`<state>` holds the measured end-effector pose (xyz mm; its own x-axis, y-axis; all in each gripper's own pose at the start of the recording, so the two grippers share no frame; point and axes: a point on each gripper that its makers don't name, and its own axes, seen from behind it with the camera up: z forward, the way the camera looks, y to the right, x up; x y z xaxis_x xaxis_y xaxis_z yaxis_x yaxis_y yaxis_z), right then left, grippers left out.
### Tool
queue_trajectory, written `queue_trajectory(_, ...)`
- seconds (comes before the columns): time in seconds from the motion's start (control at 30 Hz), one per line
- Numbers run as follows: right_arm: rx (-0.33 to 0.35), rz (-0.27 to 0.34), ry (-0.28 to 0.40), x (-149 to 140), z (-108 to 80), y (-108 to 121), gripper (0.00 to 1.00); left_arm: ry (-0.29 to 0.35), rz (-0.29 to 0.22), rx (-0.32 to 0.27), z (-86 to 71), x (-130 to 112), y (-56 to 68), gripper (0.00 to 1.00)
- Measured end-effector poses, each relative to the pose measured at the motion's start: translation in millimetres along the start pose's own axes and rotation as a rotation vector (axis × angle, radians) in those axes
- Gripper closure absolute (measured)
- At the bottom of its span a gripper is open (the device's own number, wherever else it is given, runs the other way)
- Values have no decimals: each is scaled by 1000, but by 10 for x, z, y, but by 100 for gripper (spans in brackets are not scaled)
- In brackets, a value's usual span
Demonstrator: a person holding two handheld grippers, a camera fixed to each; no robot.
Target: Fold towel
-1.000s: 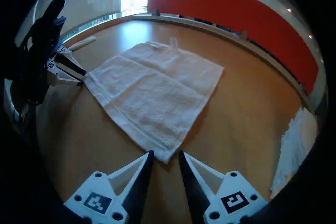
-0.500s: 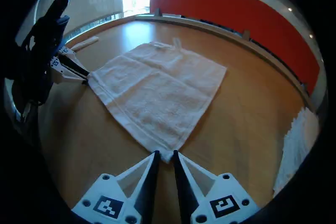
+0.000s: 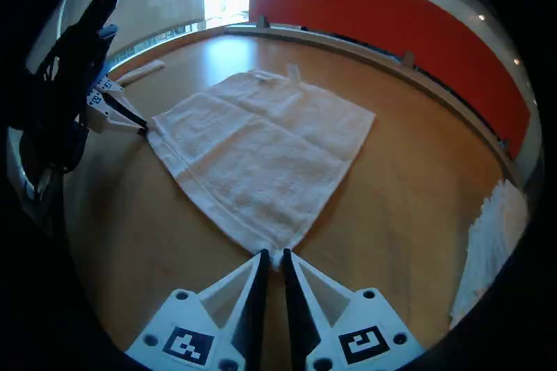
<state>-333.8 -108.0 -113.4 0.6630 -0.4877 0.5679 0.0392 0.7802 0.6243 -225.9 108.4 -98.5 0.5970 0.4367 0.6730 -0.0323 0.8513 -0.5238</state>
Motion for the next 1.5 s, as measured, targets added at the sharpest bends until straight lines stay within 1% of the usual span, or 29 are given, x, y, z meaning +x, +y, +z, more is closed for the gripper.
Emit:
queue_trajectory(0.3,4,20,18,82,-49,16,88,5,-43,-11,-6,28,-4,92)
queue_trajectory(0.6,0,-1,39,198,-138,41,88,27,-81,-8,-111,127,-29,92)
queue_trajectory(0.7,-1,-3,53,272,-196,39,88,36,-96,-7,-177,175,-44,92)
queue_trajectory(0.9,-3,-15,70,406,-373,46,88,52,-131,-17,-352,279,-31,92)
queue_trajectory(1.1,-8,-29,87,550,-577,46,88,68,-157,-28,-546,374,7,92)
queue_trajectory(1.37,-8,-24,120,757,-824,10,88,81,-181,-42,-805,471,60,92)
queue_trajectory(1.5,-9,-25,126,806,-941,-10,88,91,-199,-55,-928,521,87,92)
